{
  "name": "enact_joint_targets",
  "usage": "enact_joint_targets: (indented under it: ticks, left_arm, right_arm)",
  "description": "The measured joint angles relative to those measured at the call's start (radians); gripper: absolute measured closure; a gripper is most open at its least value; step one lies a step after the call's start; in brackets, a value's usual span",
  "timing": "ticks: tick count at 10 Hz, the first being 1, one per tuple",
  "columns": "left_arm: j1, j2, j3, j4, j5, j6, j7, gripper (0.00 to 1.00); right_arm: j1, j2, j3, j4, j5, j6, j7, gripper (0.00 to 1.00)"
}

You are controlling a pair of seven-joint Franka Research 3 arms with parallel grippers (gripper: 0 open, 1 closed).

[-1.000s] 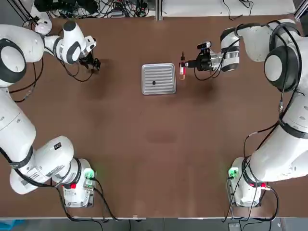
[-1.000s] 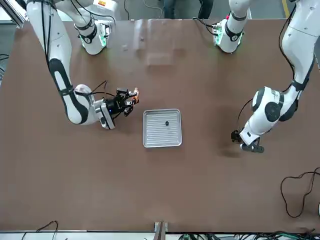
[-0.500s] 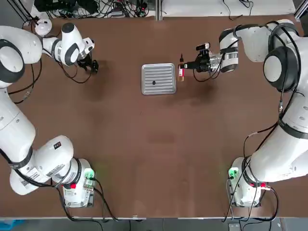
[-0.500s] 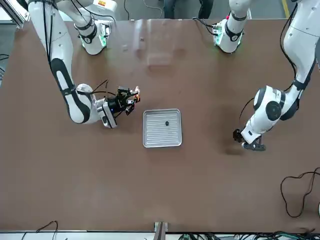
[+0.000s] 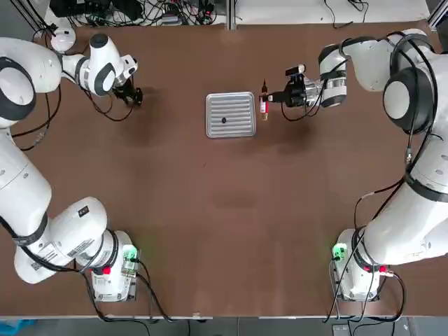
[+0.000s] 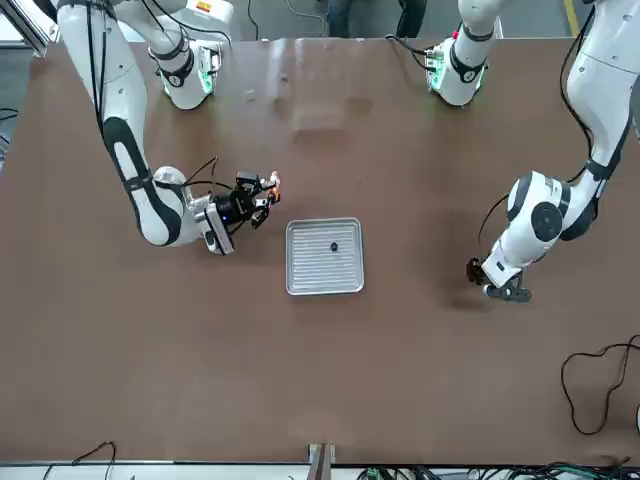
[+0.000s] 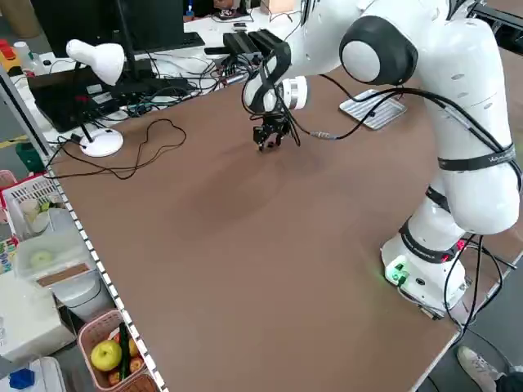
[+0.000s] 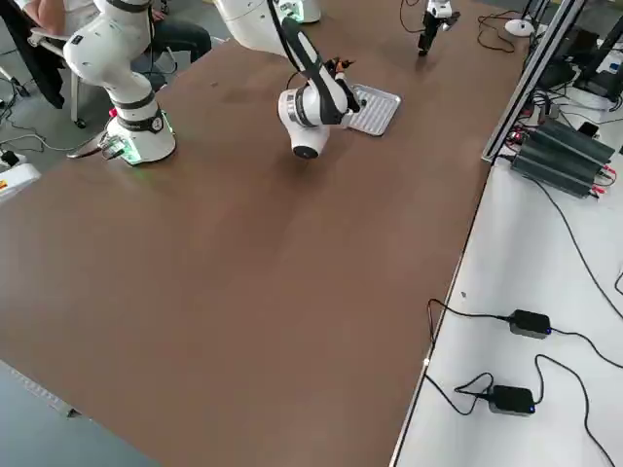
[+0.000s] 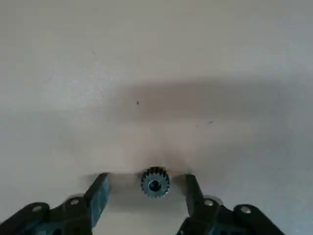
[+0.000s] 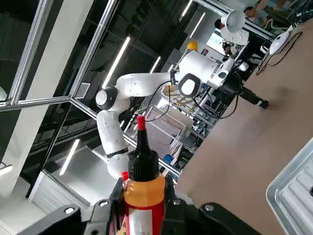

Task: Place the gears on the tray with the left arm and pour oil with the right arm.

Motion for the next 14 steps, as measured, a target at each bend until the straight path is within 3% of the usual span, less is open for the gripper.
enact_joint_targets:
  ticks: [1, 3, 4, 9, 12, 14]
  left_arm:
    - [0.000, 0.000, -0.002, 0.000, 0.000, 0.001, -0.001, 0.35]
    - [0.000, -0.005, -0.013, 0.000, 0.000, 0.001, -0.004, 0.70]
    - [0.000, -0.006, -0.015, -0.001, 0.000, 0.001, -0.005, 0.76]
    - [0.003, -0.006, -0.042, 0.003, 0.000, 0.004, -0.060, 0.76]
    - [-0.011, -0.004, -0.189, 0.024, -0.001, -0.046, -0.301, 0.76]
    - [-0.097, 0.002, -0.274, 0.085, -0.003, -0.136, -0.539, 0.76]
  right_arm:
    - [0.000, 0.000, 0.000, 0.000, 0.001, 0.000, 0.000, 0.66]
    - [0.000, 0.000, 0.000, 0.000, 0.002, 0.000, 0.000, 0.66]
    - [0.000, 0.000, 0.000, 0.000, 0.002, 0.000, 0.000, 0.66]
    - [0.000, 0.000, 0.000, 0.000, 0.008, 0.000, 0.000, 0.66]
    - [0.000, -0.001, -0.001, 0.000, 0.008, 0.001, 0.000, 0.66]
    - [0.000, -0.001, -0.001, 0.001, 0.009, 0.001, 0.000, 0.66]
